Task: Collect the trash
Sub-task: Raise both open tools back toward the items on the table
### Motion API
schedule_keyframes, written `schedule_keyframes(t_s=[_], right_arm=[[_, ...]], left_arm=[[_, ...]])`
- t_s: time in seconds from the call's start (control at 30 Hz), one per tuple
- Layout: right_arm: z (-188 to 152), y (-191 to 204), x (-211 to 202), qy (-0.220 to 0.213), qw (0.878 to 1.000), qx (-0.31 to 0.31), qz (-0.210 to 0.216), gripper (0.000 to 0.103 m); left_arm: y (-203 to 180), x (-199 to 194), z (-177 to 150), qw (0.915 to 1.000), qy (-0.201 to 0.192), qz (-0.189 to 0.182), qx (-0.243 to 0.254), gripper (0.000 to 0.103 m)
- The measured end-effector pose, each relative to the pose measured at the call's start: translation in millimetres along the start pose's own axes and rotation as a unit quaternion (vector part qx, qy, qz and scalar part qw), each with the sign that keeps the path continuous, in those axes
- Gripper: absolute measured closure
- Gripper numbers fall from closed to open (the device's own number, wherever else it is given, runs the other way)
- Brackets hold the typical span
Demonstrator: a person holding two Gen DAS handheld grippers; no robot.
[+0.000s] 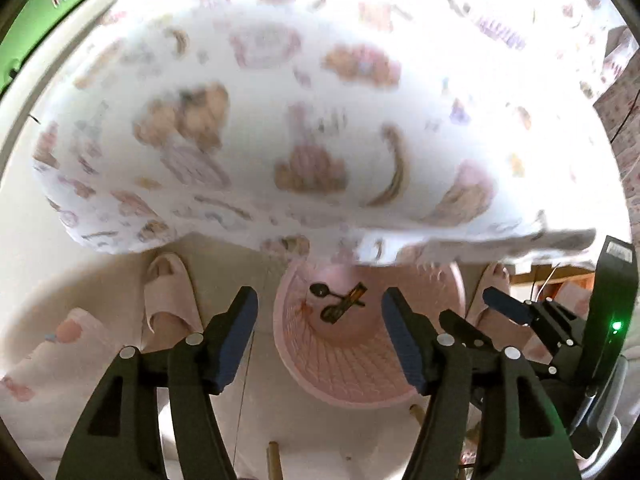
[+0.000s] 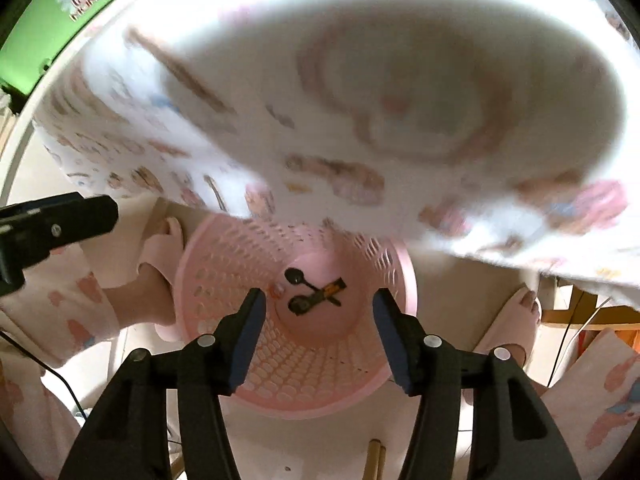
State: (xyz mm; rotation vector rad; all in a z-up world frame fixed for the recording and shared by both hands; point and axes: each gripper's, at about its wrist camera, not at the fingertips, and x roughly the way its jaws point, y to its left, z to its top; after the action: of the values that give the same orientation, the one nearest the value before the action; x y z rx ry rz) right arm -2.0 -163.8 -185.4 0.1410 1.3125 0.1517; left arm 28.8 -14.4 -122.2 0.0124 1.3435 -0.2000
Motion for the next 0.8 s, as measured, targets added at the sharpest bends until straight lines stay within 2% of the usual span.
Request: schedule_keyframes(t_s=[0.13,0.23,0.37,0.47,0.8], right_arm=[[7,6,-22,-0.031,0.999,-0.019,-0.012,0.043],[12,6,-38,-0.056,0.998,-0.019,-0.010,0.037],[13,6,-50,-0.059,0.998,-0.021,-0.007,0.037],[14,7,-62,-0.063,0.998,-0.026,-0.007,0.037],[20,-7,-120,-0.121,0.992,-0.011,0.016,0.034]], left_arm=[[1,-10,7,0.9997,-0.022,0.006,-0.001,0.037],[2,-10,10,0.9997,-0.023,0.012,-0.002,0.037],[1,-17,18,0.9996,-0.027,0.003,-0.005,0.037],[-3,-30,21,0.9989,-0.046,0.005,0.000,0.037],[-6,-67,32,0.9943,-0.100,0.034,0.012,0.036]])
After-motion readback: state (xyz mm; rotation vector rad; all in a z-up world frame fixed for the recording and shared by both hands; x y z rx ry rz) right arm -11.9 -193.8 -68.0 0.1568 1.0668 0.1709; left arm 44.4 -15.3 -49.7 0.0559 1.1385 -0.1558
